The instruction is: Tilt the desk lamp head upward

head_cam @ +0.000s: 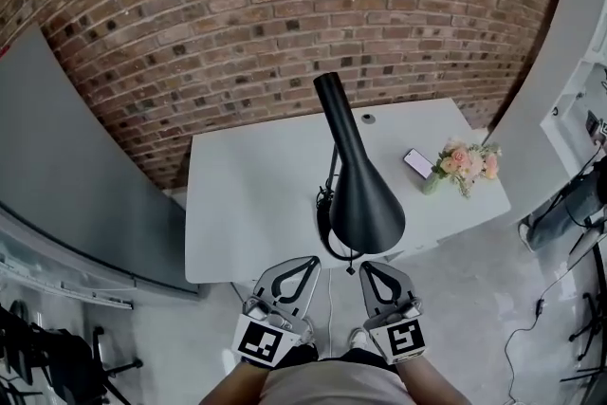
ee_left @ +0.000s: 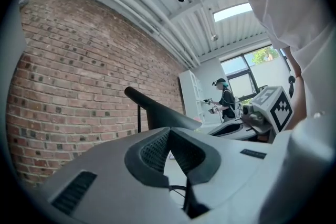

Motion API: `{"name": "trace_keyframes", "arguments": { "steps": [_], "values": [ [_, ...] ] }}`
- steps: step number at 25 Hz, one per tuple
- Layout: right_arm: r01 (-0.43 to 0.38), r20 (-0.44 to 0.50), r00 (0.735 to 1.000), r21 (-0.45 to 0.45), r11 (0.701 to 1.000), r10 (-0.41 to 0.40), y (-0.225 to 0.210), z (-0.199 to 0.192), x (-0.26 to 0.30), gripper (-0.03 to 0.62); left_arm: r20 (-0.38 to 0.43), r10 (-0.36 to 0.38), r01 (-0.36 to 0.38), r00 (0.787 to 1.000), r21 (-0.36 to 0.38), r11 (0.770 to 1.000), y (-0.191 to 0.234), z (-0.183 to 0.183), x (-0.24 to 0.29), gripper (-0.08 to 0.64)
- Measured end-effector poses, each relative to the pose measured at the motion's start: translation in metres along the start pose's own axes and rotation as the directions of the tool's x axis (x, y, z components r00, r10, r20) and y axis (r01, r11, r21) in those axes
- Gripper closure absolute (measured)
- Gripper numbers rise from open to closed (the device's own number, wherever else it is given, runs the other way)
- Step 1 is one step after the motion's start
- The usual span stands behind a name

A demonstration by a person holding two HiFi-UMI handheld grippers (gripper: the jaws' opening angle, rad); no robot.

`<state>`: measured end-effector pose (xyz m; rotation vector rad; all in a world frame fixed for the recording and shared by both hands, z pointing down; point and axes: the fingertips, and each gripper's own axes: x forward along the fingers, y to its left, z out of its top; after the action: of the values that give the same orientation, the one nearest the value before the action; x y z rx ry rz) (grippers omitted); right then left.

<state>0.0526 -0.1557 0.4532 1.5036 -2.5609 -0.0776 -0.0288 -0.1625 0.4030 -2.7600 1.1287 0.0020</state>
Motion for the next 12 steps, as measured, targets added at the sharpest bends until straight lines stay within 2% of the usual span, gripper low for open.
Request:
{"name": "trace_keyframes", "arguments": {
  "steps": [3, 6, 12],
  "values": [
    [-0.001, -0.013, 1.0, -0.015, 1.0, 0.001, -0.01, -0.012, 0.003, 0.574, -0.009, 0.017, -0.017, 1.0, 0.011, 1.0, -0.006, -0.002, 0.0, 0.554],
    [0.004, -0.011, 1.0, -0.033, 0.999, -0.004, -0.018, -0.018, 0.012, 0.574, -0.009, 0.056, -0.056, 0.998, -0.022, 0.998, -0.004, -0.005, -0.005, 0.554],
    [0.0, 0.055, 0.998, -0.054, 0.999, 0.003, -0.024, -0.008, 0.025, 0.575, -0.015, 0.115, -0.115, 0.993, -0.035, 0.993, 0.003, -0.014, -0.007, 0.554]
  ]
}}
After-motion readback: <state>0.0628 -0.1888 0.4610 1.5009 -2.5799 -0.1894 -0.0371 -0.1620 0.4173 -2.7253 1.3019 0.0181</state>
